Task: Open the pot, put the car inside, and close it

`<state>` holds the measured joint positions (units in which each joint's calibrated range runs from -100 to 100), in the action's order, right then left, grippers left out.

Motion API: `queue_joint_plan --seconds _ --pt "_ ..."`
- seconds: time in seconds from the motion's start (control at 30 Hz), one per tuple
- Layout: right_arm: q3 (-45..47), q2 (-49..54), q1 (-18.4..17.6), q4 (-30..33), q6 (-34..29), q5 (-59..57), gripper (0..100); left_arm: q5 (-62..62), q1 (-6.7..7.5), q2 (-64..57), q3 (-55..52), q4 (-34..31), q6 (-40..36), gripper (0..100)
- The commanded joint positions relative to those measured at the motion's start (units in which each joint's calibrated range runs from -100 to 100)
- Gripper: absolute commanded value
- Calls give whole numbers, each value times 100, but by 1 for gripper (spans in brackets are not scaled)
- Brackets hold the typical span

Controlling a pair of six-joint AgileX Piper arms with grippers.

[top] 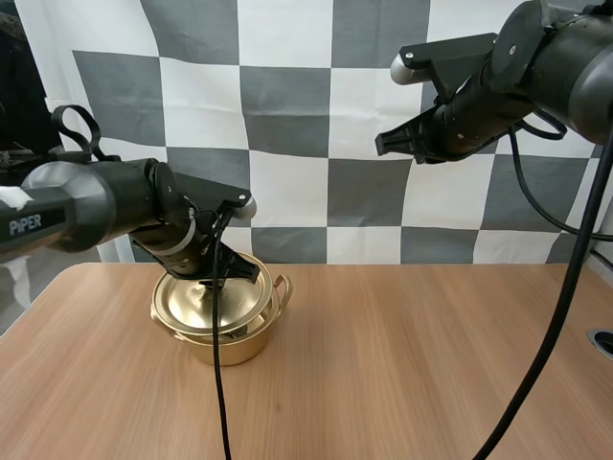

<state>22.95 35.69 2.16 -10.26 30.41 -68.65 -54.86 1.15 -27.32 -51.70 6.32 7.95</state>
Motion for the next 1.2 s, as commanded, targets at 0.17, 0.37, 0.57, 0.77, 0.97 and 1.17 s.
queue_joint_plan --seconds 0.17,0.37,0.57,0.77,0.97,1.17 --pt "-2 4 0 0 -2 24 0 218 0 167 -8 83 167 0" --pt "-2 4 0 0 -2 24 0 444 0 621 -8 224 179 0" --pt "-2 4 0 0 -2 24 0 662 0 883 -8 262 189 0" --pt "-2 4 0 31 -2 24 0 765 24 1024 -8 275 203 0" --pt "-2 4 0 29 -2 56 0 814 24 1050 -8 275 229 0" --pt "-2 4 0 29 -2 56 0 832 24 1147 -8 275 229 0"
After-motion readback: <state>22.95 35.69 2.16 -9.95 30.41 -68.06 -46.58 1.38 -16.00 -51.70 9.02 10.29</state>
